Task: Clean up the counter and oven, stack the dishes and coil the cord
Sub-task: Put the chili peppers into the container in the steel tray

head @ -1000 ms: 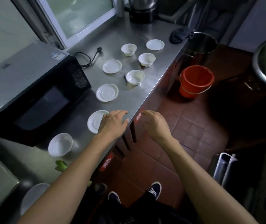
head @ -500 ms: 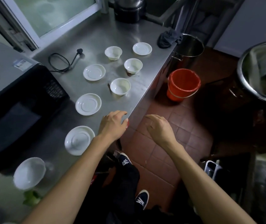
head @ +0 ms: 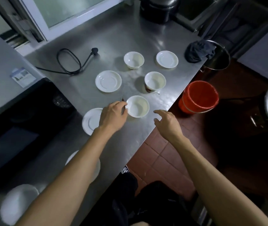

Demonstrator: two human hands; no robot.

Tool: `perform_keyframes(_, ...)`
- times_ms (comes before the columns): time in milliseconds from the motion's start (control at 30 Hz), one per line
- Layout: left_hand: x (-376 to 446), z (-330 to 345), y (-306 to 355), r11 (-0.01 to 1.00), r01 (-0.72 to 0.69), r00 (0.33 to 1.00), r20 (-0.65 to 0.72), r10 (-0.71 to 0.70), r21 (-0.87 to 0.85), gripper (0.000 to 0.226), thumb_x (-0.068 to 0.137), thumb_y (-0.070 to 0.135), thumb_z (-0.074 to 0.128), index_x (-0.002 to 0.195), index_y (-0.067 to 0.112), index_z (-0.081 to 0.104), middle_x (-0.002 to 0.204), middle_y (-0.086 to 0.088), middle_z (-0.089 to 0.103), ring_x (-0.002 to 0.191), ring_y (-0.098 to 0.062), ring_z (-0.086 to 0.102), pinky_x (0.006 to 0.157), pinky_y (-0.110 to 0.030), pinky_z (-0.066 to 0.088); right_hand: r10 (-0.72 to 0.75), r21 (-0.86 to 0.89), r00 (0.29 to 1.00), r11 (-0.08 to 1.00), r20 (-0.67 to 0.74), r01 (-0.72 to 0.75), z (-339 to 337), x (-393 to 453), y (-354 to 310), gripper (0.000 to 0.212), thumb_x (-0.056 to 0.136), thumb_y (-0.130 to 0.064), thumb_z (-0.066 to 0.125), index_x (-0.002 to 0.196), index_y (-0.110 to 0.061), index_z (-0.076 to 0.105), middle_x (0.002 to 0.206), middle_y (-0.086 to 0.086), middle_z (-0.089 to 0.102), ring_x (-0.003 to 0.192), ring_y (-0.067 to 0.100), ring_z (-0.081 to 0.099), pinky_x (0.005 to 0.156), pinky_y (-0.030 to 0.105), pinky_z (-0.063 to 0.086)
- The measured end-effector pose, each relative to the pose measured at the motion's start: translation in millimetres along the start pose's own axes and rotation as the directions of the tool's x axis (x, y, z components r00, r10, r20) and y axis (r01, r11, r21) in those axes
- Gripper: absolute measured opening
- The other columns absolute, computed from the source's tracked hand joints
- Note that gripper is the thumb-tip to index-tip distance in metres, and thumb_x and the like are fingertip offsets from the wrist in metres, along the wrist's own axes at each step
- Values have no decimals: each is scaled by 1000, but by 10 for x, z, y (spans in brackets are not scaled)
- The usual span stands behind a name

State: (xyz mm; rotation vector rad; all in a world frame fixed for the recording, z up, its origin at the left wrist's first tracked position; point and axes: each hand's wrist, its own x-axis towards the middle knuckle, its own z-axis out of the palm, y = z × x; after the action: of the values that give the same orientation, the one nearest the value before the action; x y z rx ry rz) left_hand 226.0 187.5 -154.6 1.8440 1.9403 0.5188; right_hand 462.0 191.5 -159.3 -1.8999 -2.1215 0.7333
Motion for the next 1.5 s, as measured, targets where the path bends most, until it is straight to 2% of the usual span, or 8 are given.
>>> perform_keyframes(200, 325, 98, -231, 999, 50, 999, 7, -50, 9, 28, 94, 24, 58, 119, 14, 66, 115, -9, 69, 103, -36, 61, 88, -46, 50, -47, -34, 998, 998, 40, 48, 69, 497, 13, 40, 92, -17, 60, 132, -16, 61, 137, 2, 60, 120, 32, 54, 99, 44, 47)
perform_keyframes(433, 652, 351, -254, 989, 138, 986, 83, -142, 52, 27, 94, 22, 55, 118, 19, 66, 118, -3, 67, 107, -31, 59, 89, -42, 49, -80, 12, 994, 997, 77, 80, 208, 1073, 180, 39, 92, -14, 58, 131, -14, 61, 137, 4, 60, 120, 35, 53, 99, 48, 46)
perform_keyframes(600, 850, 462, -226, 977, 201, 976, 69, -206, 70, 25, 91, 16, 58, 114, 17, 68, 117, -1, 67, 108, -30, 59, 89, -44, 49, -136, 64, 987, 989, 88, 131, 217, 1438, 282, 37, 90, -14, 60, 127, -12, 63, 133, 6, 61, 120, 35, 54, 93, 50, 49)
perform_keyframes(767, 1032, 532, -202, 948, 302, 952, 22, -305, 102, 26, 91, 17, 62, 116, 17, 67, 120, -2, 65, 111, -29, 57, 88, -43, 49, -203, 44, 976, 979, 84, 200, 192, 1688, 362, 38, 87, -6, 61, 125, -7, 65, 133, 9, 62, 117, 40, 55, 91, 53, 50)
perform_keyframes(900, 1109, 595, -169, 911, 386, 918, 33, -395, 146, 23, 91, 19, 63, 114, 20, 64, 117, -1, 63, 110, -28, 55, 81, -40, 46, -225, 15, 972, 974, 61, 225, 186, 1845, 394, 34, 86, -6, 60, 120, -9, 66, 123, 7, 66, 112, 39, 56, 87, 50, 49)
perform_keyframes(1000, 1146, 648, -170, 899, 413, 906, 38, -422, 144, 19, 89, 19, 64, 108, 20, 63, 111, -1, 63, 105, -28, 55, 78, -39, 47, -229, -69, 970, 970, 77, 234, 229, 1945, 401, 30, 87, -11, 58, 116, -13, 65, 113, 1, 65, 105, 33, 56, 81, 45, 46)
perform_keyframes(1200, 1225, 669, -228, 890, 443, 891, 54, -451, 111, 22, 85, 17, 68, 106, 20, 63, 104, 1, 67, 100, -27, 59, 78, -39, 50, -235, -165, 969, 956, 74, 244, 397, 2039, 414, 15, 85, -5, 59, 95, -13, 66, 97, 4, 65, 90, 33, 54, 73, 39, 38)
perform_keyframes(1500, 1269, 652, -301, 857, 499, 861, 43, -507, 127, 12, 88, 15, 65, 98, 20, 69, 101, 1, 71, 96, -27, 63, 79, -38, 52, -283, -119, 955, 949, 91, 293, 478, 2129, 377, 12, 83, -3, 58, 90, -11, 64, 88, 6, 64, 87, 33, 56, 74, 43, 43)
